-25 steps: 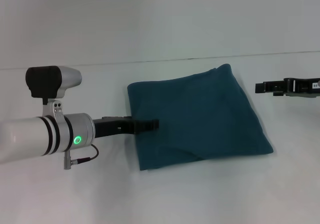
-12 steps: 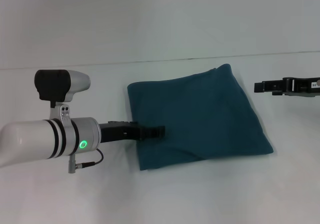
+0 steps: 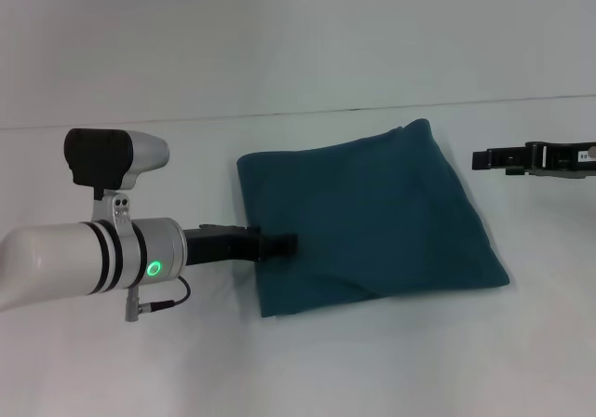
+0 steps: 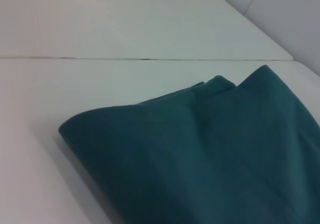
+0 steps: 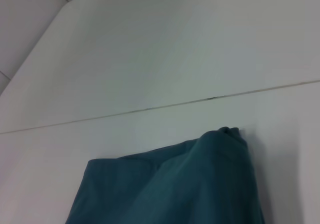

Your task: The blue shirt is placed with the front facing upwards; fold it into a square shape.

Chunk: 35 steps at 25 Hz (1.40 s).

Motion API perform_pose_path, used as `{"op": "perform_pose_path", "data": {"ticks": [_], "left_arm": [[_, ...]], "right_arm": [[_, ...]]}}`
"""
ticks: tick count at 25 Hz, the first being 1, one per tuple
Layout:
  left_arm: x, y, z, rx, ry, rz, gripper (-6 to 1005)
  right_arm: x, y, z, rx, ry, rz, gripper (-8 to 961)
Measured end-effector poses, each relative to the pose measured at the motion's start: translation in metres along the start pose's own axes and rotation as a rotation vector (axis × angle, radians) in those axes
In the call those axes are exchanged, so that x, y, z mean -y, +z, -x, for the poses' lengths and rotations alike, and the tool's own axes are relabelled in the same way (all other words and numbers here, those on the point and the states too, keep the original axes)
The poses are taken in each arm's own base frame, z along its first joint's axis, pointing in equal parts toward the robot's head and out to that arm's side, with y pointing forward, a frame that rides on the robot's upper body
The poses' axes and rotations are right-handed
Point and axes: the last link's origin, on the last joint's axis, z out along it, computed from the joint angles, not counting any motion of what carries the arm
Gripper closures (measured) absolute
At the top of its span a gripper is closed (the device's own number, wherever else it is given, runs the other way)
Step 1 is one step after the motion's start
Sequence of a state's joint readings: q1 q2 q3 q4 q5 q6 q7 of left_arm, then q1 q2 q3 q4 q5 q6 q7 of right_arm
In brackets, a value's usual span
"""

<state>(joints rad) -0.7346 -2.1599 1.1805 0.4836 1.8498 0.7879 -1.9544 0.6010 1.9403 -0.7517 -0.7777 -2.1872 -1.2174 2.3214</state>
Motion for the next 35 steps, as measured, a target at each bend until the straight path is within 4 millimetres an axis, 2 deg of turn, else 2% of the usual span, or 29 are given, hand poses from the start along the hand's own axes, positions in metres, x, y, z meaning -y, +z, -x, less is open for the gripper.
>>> {"op": "perform_pose_path", "data": {"ticks": [3,5,16,24,35], "left_arm": [[0.001,0.000,-0.001,-0.001,-0.001,-0.003,196],[0.001,0.000,-0.001,-0.002,-0.002,-0.004,398],[0.001,0.000,-0.001,-0.002,0.001,-0.004,874],[0.002,-0.007,-0.001,-0.009,-0.004,0.020,926],[0.020,-0.043,-0.004,-0.010,-0.032,0.069,945]], "right_arm": [[-0.001,0.001,0.000,0.001,-0.002,0.001,187],[0.000,0.001,-0.001,0.000,-0.001,0.001,187],[0.001,0.000,-0.004,-0.001,0.007,-0.001,187],[0.003,-0.001,-0.008,0.001,0.013,-0.002,187],[0.003,0.000,-0.013,0.008,0.025,0.009,188]]}}
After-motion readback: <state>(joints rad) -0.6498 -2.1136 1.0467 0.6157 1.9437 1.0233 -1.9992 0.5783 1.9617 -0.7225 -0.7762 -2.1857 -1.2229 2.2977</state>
